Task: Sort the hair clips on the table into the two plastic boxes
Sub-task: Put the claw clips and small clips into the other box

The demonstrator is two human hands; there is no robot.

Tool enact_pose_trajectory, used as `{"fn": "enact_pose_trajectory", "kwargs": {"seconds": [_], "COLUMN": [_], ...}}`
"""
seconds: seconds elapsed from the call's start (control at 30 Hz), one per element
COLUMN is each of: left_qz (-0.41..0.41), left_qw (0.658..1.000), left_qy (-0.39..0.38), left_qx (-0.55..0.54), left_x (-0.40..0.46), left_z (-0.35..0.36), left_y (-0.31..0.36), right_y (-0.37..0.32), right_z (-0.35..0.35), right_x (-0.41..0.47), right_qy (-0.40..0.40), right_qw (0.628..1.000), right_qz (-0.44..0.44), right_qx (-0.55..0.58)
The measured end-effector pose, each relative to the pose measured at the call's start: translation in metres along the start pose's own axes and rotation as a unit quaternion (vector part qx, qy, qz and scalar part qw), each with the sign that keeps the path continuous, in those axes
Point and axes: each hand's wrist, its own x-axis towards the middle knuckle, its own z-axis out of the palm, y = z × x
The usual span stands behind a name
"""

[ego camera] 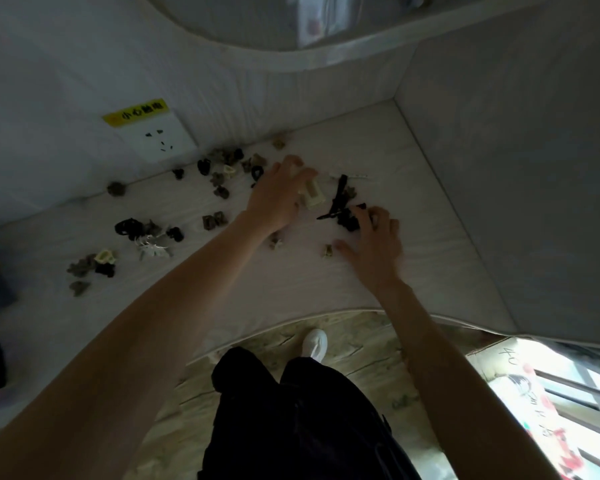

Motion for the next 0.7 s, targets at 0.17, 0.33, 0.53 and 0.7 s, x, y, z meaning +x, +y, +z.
{"fn": "enact_pose_trajectory", "kwargs": {"seconds": [0.17, 0.33, 0.53, 0.7], "left_qz": [0.003, 0.031, 0.033, -0.026], "left_qw": [0.994, 0.992, 0.982, 0.968], "left_qy": [0.062, 0.115, 0.180, 0.227], "left_qx": [0.090, 0.053, -0.051, -0.104], "left_x": [-0.007, -0.018, -0.047, -0.088], "left_z": [-0.005, -0.009, -0.017, -0.034], "left_y": [-0.008, -0.011, -0.001, -0.018], "right_y": [0.001, -0.001, -0.009, -0.046], "right_z": [0.012, 0.012, 0.005, -0.005], "right_x": [-0.010, -0.006, 0.010, 0.008], "right_qy": [0.060, 0.049, -0.017, 0.030], "right_qw": [0.997, 0.998, 0.997, 0.992], "right_qz": [0.020, 0.004, -0.012, -0.013], "right_qx": [-0.049, -0.043, -0.077, 0.121]}}
